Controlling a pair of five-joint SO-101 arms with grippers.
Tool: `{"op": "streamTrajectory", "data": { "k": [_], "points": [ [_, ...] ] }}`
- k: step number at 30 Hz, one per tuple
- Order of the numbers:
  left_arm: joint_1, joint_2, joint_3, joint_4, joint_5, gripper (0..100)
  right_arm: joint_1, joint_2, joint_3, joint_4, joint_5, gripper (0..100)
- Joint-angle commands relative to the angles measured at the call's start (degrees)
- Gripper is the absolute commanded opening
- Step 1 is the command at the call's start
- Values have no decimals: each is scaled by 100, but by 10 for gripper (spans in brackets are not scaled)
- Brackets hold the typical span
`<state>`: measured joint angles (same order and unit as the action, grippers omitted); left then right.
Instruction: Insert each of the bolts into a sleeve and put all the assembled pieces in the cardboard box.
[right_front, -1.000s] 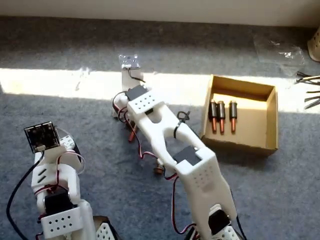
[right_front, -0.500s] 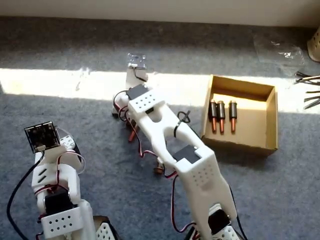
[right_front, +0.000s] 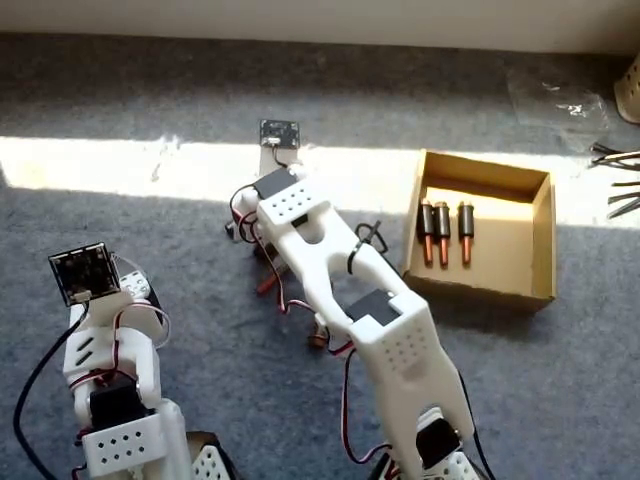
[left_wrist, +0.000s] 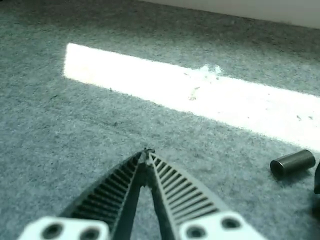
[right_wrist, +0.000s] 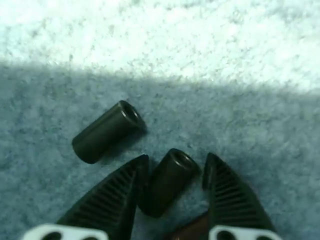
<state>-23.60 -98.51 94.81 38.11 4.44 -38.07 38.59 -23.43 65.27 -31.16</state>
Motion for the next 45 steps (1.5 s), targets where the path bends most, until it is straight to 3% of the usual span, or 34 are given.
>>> {"op": "streamTrajectory", "data": {
  "k": [1,5,17,31,37,45],
  "points": [
    [-40,-92,-145,-105,0,5,-13,-84,-145,66,79,96],
    [-40,-92,-57,-246,0,5,-22,-84,-154,66,730,1],
    [-40,-92,-40,-255,0,5,4,-84,-163,558,2558,16],
    [-40,-92,-13,-255,0,5,-13,-92,-171,558,3033,18],
    [-40,-92,-13,-255,0,5,-31,-426,-163,558,3095,113],
    [-40,-92,-13,-255,0,5,-110,-813,-101,760,3077,112]
  ]
}}
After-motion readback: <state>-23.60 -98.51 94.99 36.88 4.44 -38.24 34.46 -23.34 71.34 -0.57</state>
